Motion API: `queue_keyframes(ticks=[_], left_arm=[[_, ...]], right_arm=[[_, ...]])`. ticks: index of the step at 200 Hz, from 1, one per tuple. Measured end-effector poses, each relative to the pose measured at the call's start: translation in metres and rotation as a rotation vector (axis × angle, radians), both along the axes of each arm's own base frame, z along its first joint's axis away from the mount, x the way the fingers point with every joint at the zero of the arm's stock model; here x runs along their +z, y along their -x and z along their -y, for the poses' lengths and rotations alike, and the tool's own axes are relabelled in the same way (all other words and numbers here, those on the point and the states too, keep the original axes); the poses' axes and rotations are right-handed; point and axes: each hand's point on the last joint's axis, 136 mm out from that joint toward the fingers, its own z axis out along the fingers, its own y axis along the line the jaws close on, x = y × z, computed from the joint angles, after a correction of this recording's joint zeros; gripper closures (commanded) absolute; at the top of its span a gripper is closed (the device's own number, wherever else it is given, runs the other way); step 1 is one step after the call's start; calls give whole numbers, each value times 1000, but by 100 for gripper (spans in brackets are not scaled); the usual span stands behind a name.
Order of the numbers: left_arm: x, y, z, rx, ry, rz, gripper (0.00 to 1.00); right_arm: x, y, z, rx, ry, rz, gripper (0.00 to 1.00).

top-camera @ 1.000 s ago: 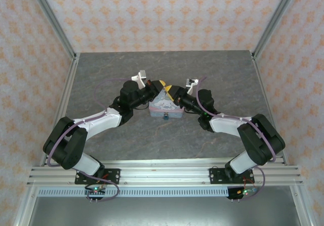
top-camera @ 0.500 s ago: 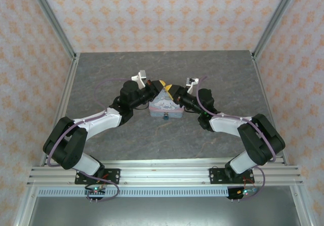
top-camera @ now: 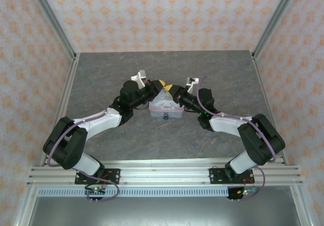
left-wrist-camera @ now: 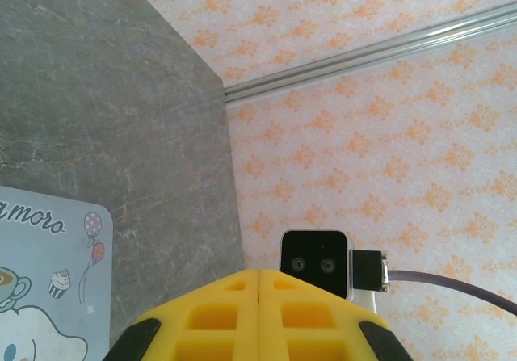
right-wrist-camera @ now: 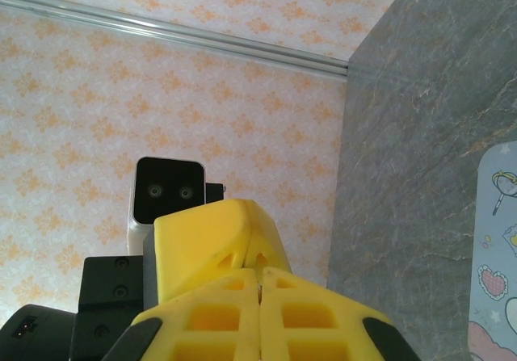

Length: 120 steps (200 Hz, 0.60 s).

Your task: Unlock the padlock with the key

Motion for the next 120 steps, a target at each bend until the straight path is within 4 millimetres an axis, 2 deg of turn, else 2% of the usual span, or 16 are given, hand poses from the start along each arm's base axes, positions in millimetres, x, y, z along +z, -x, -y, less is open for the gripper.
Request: queue_keyframes(ticks=[13,120], left_arm=[[0,0,0,0,0,0,100],[1,1,-3,14,-1,4,100]], right_arm=[[0,0,0,0,-2,-2,100],[1,-2,2,-15,-17,-18,100]])
